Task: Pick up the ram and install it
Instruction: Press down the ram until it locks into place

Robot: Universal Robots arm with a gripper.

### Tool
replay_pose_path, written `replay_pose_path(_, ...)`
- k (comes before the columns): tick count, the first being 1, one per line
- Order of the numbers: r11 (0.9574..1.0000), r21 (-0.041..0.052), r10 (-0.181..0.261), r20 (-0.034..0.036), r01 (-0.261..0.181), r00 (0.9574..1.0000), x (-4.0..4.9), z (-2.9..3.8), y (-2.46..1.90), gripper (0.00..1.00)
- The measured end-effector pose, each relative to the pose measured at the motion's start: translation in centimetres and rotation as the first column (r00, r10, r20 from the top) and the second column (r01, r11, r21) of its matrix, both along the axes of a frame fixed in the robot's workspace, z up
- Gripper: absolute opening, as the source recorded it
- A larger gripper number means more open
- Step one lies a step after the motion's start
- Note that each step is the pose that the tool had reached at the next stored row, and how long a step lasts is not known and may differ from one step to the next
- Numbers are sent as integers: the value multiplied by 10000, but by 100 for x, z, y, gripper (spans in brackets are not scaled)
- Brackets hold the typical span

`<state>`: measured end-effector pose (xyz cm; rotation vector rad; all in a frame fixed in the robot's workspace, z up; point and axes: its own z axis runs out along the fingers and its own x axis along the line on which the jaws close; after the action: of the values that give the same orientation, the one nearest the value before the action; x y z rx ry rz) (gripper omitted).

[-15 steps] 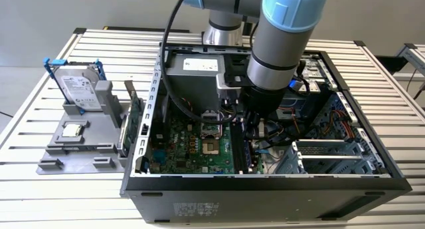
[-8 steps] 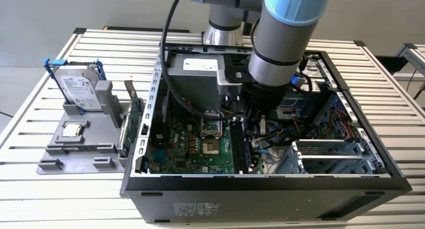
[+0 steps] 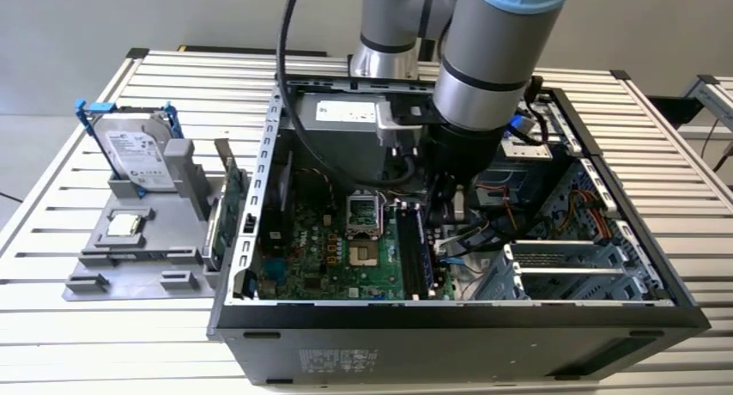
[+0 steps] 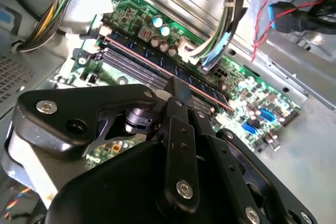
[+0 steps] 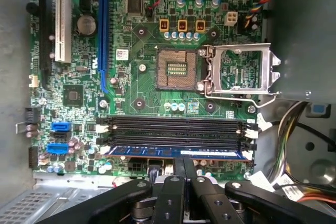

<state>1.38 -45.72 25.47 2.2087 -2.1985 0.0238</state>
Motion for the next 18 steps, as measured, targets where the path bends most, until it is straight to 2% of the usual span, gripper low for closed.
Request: replay_pose_path(18, 10000, 1, 0, 0, 0, 10000, 0, 452, 0, 0)
